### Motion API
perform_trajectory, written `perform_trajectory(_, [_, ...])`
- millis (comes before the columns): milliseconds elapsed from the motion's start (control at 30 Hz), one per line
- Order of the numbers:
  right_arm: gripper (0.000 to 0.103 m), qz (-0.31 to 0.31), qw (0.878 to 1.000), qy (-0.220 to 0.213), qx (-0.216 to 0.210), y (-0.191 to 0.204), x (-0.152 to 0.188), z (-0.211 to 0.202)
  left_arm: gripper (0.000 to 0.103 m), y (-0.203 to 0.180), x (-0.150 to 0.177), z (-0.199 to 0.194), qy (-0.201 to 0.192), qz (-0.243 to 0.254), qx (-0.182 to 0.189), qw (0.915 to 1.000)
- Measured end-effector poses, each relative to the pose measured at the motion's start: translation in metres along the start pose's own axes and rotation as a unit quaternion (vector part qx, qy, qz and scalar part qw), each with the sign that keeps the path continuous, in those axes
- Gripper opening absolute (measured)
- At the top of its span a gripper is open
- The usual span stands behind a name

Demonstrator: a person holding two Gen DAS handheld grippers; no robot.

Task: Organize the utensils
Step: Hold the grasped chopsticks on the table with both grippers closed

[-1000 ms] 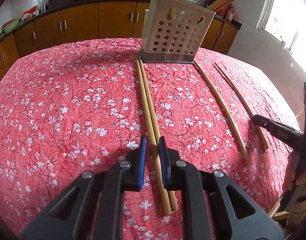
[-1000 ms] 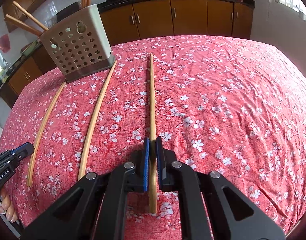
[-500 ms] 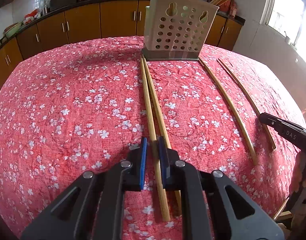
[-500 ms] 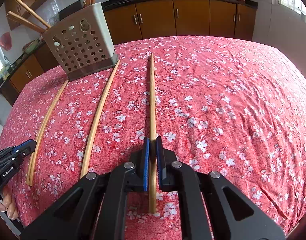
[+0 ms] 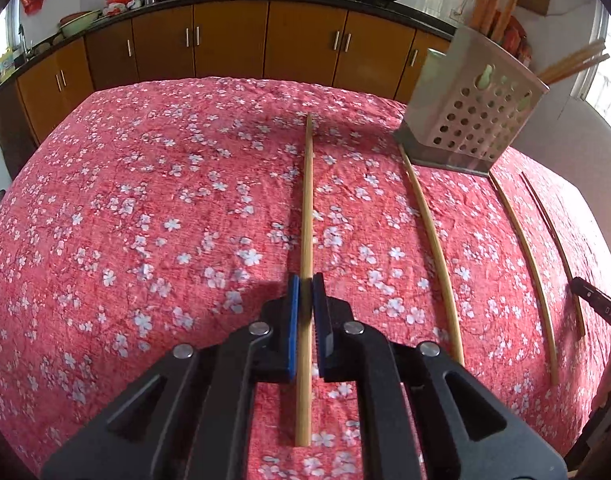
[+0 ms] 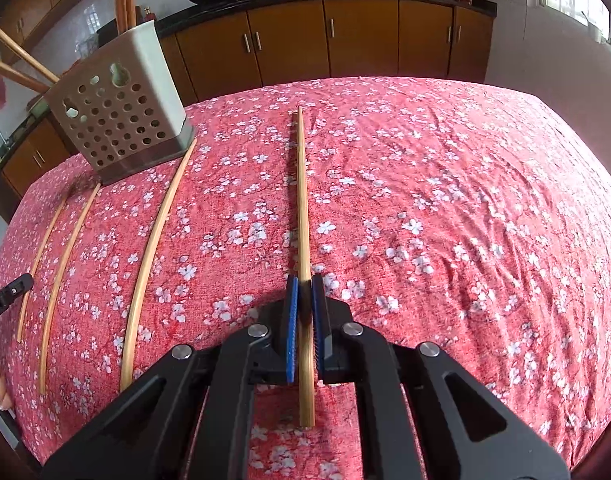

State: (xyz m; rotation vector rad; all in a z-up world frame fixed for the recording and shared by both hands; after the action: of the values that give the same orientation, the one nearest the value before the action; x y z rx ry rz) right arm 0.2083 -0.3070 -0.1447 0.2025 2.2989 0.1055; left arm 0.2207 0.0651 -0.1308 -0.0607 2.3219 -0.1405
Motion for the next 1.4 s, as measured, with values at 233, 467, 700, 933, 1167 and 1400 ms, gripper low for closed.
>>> perform_trajectory(233, [0.008, -0.026, 0.999, -0.022, 0.014, 0.004, 0.007, 0.0, 0.009, -0.004, 0.005, -0.002, -0.013, -0.007, 0.003, 0.9999])
perform_trajectory(467, [0.008, -0.023, 0.999, -0.022, 0.013, 0.013, 0.009, -0.002, 0.01, -0.004, 0.006, -0.004, -0.012, -0.016, 0.009, 0.9998])
perform_trajectory(700, [0.008, -0.025, 0.999, -0.022, 0.014, 0.011, 0.011, -0.005, 0.01, -0.002, 0.004, -0.002, -0.011, -0.012, 0.006, 0.9998])
perform_trajectory(933, [0.008, -0.024, 0.999, -0.022, 0.013, 0.012, 0.011, -0.004, 0.01, -0.002, 0.002, 0.0, -0.01, -0.009, 0.005, 0.9999])
perform_trajectory(1167, [0.009, -0.024, 0.999, -0.022, 0.014, 0.012, 0.011, -0.004, 0.01, -0.003, 0.002, 0.0, -0.01, -0.01, 0.005, 0.9999])
perform_trajectory(1400, [0.009, -0.024, 0.999, -0.023, 0.014, 0.012, 0.011, -0.004, 0.01, -0.003, 0.002, 0.0, -0.011, -0.01, 0.006, 0.9999])
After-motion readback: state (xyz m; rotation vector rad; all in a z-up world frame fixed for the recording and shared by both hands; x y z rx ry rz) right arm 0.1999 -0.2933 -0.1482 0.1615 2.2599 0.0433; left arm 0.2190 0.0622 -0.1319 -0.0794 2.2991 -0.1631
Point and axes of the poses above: each gripper's, at about its wrist camera, not at the fingertips, and z roughly the way its jaws point, y to its left, x to its underside, the point moved 4 cm from there along z, roughly the way its jaws point, and after that the axes turned 9 degrees about -y, right-handed, at the moved point
